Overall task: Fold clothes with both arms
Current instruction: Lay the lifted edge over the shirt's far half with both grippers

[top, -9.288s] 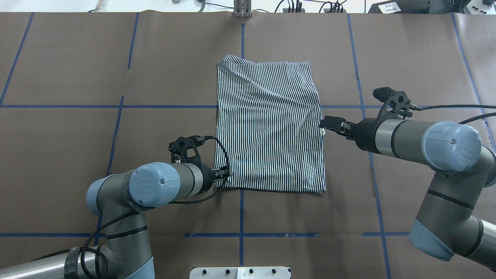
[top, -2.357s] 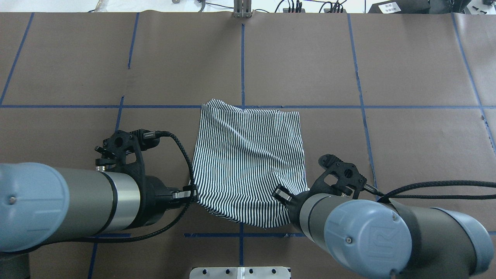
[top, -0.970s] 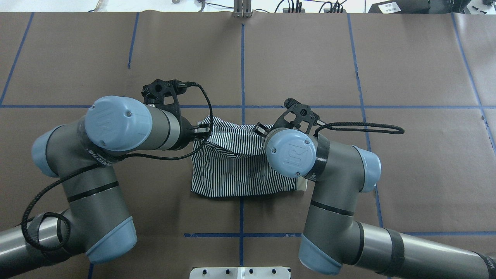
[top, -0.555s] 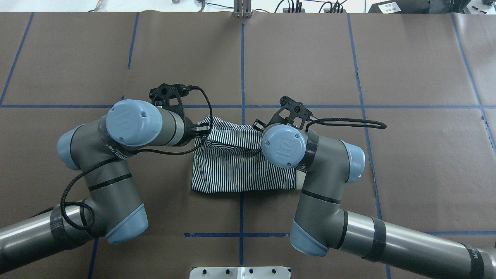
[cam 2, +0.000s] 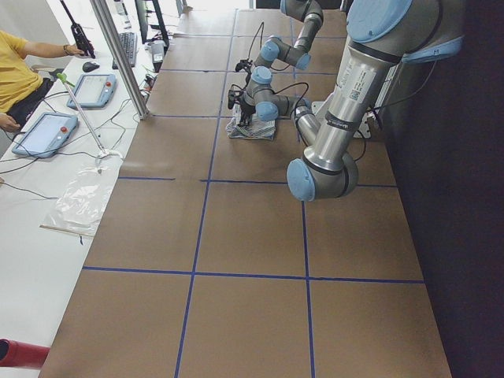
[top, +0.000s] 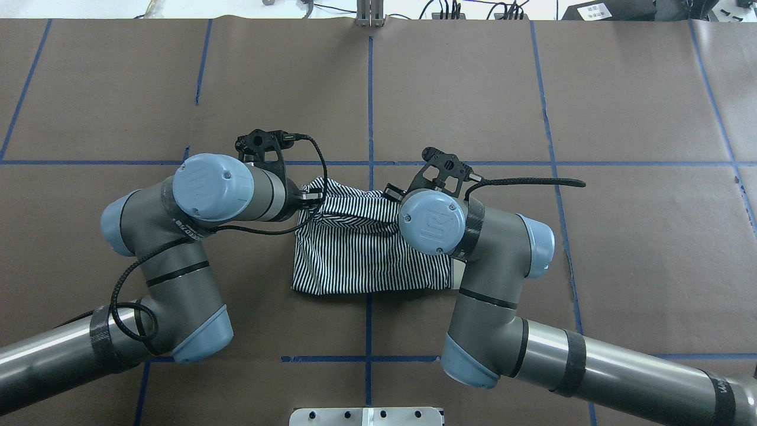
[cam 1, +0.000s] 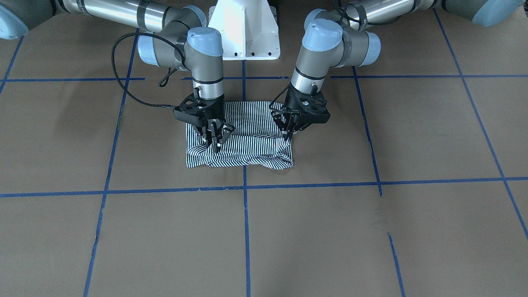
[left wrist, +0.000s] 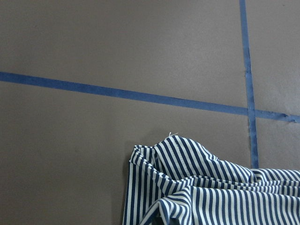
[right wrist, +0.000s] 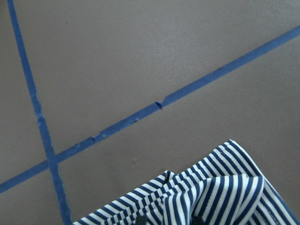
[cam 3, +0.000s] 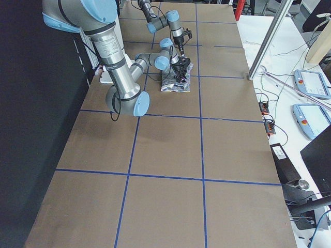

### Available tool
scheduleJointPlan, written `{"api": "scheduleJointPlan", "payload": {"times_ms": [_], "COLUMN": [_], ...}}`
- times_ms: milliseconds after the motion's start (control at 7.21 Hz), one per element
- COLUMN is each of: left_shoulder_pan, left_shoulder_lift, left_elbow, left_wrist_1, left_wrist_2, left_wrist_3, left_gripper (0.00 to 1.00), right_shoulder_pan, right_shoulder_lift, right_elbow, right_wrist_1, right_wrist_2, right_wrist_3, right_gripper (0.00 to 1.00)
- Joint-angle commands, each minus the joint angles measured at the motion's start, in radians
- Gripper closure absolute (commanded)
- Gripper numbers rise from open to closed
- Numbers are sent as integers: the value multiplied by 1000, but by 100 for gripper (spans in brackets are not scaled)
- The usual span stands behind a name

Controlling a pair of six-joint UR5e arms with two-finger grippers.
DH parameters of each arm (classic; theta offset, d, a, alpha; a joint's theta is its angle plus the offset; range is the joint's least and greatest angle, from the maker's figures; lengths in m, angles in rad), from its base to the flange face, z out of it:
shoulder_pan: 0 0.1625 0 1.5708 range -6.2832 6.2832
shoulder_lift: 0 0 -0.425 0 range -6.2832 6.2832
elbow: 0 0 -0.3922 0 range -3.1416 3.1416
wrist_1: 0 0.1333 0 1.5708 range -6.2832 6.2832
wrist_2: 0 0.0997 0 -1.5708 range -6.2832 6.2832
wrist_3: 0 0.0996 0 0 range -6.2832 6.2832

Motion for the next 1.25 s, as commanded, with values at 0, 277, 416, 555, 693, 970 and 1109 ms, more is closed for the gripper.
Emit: {"api": "scheduleJointPlan", "payload": {"times_ms": [0, 277, 416, 555, 693, 970, 1109], "left_shoulder_pan": [-74, -134, -140, -140, -140, -140, -140], "left_shoulder_lift": [8, 22, 22, 22, 22, 23, 23], "left_elbow": [-23, -23, -23, -23, -23, -24, -24], "left_wrist_1": [-10, -10, -10, -10, -10, -11, -11], "left_wrist_2": [-33, -125, -125, -125, -125, -125, -125], "left_wrist_3": [213, 304, 305, 305, 302, 294, 294], "left_gripper": [0, 0, 0, 0, 0, 0, 0], "right_shoulder_pan": [26, 0, -61, -107, -115, -112, -100], "right_shoulder_lift": [9, 7, 4, 2, -1, 7, 9], "right_elbow": [45, 80, 80, 70, 47, 2, -7], "right_wrist_1": [-3, -8, -8, -11, -12, -22, -23], "right_wrist_2": [76, 66, 2, -41, -49, -49, -49], "right_wrist_3": [-104, -181, -230, -346, -369, -477, -479], "right_gripper": [0, 0, 0, 0, 0, 0, 0]}}
